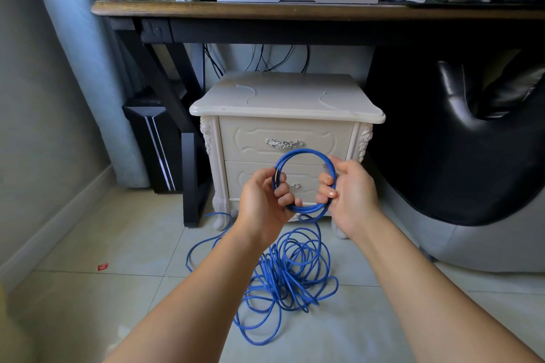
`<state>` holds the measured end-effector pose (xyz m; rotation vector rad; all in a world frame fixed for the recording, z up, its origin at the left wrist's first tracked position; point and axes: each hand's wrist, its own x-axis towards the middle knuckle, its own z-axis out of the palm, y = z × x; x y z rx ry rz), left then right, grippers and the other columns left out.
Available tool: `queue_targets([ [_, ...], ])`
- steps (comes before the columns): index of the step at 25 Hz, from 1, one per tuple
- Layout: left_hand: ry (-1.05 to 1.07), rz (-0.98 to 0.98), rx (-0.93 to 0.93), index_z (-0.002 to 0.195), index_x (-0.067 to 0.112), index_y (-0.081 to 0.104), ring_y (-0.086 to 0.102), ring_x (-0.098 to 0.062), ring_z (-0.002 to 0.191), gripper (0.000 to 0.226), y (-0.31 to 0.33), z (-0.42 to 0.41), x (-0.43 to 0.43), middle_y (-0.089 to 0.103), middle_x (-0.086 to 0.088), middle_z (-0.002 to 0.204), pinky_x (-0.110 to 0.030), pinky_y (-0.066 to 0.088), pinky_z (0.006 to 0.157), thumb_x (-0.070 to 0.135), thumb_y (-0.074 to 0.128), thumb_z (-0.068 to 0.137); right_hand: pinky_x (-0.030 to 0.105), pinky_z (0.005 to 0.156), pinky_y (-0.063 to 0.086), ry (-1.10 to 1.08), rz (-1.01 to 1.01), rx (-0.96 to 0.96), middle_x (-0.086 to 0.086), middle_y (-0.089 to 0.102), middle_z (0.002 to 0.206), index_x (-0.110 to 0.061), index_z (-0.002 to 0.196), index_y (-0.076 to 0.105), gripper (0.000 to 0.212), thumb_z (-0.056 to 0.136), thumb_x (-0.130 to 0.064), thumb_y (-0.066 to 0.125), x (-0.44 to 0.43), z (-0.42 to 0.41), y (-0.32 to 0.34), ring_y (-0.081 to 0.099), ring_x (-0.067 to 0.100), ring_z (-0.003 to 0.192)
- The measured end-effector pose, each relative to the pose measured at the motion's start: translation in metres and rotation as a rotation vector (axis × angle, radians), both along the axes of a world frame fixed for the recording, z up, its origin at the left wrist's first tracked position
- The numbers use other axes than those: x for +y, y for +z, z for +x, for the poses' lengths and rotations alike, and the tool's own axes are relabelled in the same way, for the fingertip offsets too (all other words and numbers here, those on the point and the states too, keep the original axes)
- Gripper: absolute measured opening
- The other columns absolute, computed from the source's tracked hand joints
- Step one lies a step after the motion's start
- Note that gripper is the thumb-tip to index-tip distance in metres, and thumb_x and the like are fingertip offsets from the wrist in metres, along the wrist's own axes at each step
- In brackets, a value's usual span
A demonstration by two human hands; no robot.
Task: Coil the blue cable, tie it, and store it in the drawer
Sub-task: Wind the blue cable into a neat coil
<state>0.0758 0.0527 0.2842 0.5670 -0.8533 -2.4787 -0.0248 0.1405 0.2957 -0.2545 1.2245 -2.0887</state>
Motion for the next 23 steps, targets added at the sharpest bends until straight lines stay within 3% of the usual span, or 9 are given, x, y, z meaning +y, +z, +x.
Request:
queue_targets([
  [3, -0.118, -0.298, -0.161, 0.08, 0.017, 0.047, 0.022, -0.014, 0.043, 0.03, 0.004, 0.005, -0.005, 0.024, 0.002, 0.054, -0.03, 0.04, 0.056, 0.041, 0.046, 0.098, 0.023, 0.045, 0.022, 0.02, 0.25, 0.291, -0.003, 0.034, 0.06, -0.028, 0.112, 0.05, 0.029, 0.097, -0.01, 0.033, 0.004, -0.002, 0.0, 0.023, 0.007, 0.041],
  [6, -0.189, -0.716, -0.305, 0.099, 0.013, 0.055, 0.028, -0.011, 0.044, 0.035, 0.008, 0.009, -0.009, 0.035, 0.002, 0.059, -0.027, 0.041, 0.054, 0.045, 0.044, 0.101, 0.022, 0.047, 0.023, 0.196, 0.423, 0.573, -0.003, 0.033, 0.064, -0.037, 0.134, 0.036, 0.043, 0.099, -0.012, 0.032, 0.009, -0.001, 0.002, 0.025, 0.006, 0.046],
  [9, -0.123, -1.235, -0.376, 0.099, 0.012, 0.059, 0.043, -0.001, 0.048, 0.032, 0.007, 0.011, -0.008, 0.05, 0.013, 0.058, -0.021, 0.037, 0.056, 0.035, 0.038, 0.105, 0.018, 0.045, 0.026, 0.306, 0.458, 0.672, -0.007, 0.04, 0.057, -0.04, 0.141, 0.028, 0.045, 0.102, -0.019, 0.032, 0.007, 0.009, 0.004, 0.028, 0.003, 0.043],
  [11, -0.064, -1.489, -0.376, 0.099, 0.014, 0.06, 0.056, 0.002, 0.065, 0.026, 0.008, 0.012, -0.005, 0.06, 0.022, 0.064, -0.019, 0.039, 0.062, 0.03, 0.04, 0.105, 0.018, 0.046, 0.025, 0.322, 0.425, 0.652, -0.01, 0.043, 0.056, -0.043, 0.143, 0.025, 0.041, 0.104, -0.03, 0.029, 0.006, 0.014, 0.005, 0.028, 0.002, 0.042],
  [13, -0.056, -1.585, -0.367, 0.103, 0.015, 0.06, 0.06, -0.003, 0.078, 0.02, 0.007, 0.012, -0.006, 0.068, 0.016, 0.078, -0.02, 0.042, 0.07, 0.03, 0.046, 0.102, 0.024, 0.05, 0.022, 0.319, 0.414, 0.629, -0.003, 0.035, 0.063, -0.046, 0.145, 0.023, 0.041, 0.104, -0.045, 0.025, 0.005, 0.015, 0.005, 0.026, 0.003, 0.042],
  [16, -0.032, -1.701, -0.377, 0.101, 0.017, 0.058, 0.054, 0.003, 0.069, 0.012, 0.0, 0.011, -0.008, 0.067, 0.007, 0.085, -0.014, 0.037, 0.063, 0.028, 0.056, 0.098, 0.028, 0.052, 0.022, 0.322, 0.42, 0.616, 0.001, 0.033, 0.064, -0.05, 0.146, 0.016, 0.045, 0.102, -0.055, 0.023, 0.005, 0.012, 0.004, 0.027, 0.007, 0.045],
  [19, 0.028, -1.57, -0.369, 0.093, 0.015, 0.055, 0.051, 0.007, 0.063, 0.009, -0.006, 0.013, -0.008, 0.062, 0.012, 0.076, -0.011, 0.035, 0.06, 0.023, 0.056, 0.098, 0.029, 0.056, 0.034, 0.311, 0.397, 0.591, 0.007, 0.044, 0.066, -0.047, 0.147, 0.012, 0.047, 0.103, -0.046, 0.029, 0.004, 0.011, 0.004, 0.039, 0.014, 0.052],
  [23, 0.19, -1.371, -0.419, 0.091, 0.008, 0.054, 0.045, 0.001, 0.056, 0.019, -0.003, 0.015, -0.013, 0.052, 0.008, 0.067, -0.015, 0.035, 0.057, 0.024, 0.051, 0.101, 0.04, 0.08, 0.053, 0.396, 0.41, 0.555, 0.006, 0.061, 0.069, -0.017, 0.123, 0.05, 0.022, 0.101, -0.017, 0.05, 0.013, 0.009, 0.004, 0.06, 0.022, 0.07],
])
